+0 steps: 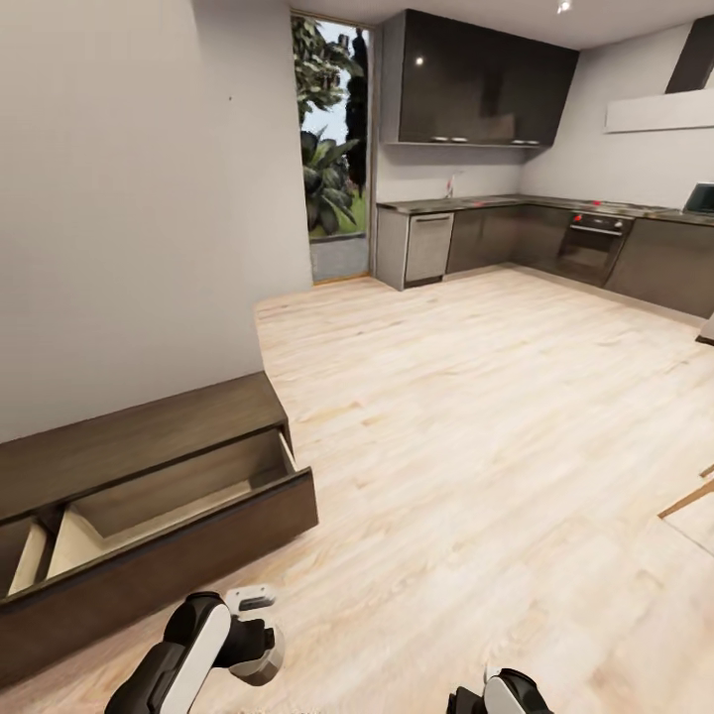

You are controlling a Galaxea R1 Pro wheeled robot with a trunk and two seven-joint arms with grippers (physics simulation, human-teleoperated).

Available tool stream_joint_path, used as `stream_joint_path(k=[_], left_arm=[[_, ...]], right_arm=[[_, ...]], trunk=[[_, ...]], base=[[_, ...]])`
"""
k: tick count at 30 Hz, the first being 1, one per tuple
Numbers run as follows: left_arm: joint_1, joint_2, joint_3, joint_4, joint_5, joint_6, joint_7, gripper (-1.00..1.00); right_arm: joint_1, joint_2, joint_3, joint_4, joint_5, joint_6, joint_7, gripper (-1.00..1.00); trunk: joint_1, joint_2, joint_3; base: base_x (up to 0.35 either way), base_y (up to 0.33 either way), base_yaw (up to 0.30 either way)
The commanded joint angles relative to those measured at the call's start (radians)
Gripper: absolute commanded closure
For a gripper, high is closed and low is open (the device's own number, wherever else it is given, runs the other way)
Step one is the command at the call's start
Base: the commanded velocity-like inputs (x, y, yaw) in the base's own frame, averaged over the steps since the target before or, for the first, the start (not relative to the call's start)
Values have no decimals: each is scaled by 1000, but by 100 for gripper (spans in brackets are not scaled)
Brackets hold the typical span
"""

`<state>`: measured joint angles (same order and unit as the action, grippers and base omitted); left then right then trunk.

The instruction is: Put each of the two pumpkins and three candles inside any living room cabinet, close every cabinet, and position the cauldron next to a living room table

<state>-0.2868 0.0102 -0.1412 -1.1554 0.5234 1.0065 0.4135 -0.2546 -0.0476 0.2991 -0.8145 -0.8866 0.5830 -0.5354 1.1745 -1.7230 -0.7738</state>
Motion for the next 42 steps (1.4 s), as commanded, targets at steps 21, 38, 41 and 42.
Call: stream_joint_path(k=[21, 38, 41, 42], left_arm=[[0, -10, 1, 0, 1, 0, 0, 100], [0, -12, 2, 6, 1, 0, 0, 100], [0, -10, 7, 10, 1, 0, 0, 100], [0, -9, 8, 10, 2, 0, 0, 100]], right_arm=[[0, 0, 0, 0, 0, 0, 0, 100], [0, 0, -2, -5, -1, 2, -3, 100], [-3, 0, -3, -27, -2, 12, -3, 100], [-4, 0, -2, -46, -3, 20, -4, 100]], trunk=[[-81, 147, 50], [-146, 266, 90], [-157, 287, 98], [-161, 294, 100]], base=[[0, 0, 265], [0, 0, 265], [0, 0, 268], [0, 0, 270]])
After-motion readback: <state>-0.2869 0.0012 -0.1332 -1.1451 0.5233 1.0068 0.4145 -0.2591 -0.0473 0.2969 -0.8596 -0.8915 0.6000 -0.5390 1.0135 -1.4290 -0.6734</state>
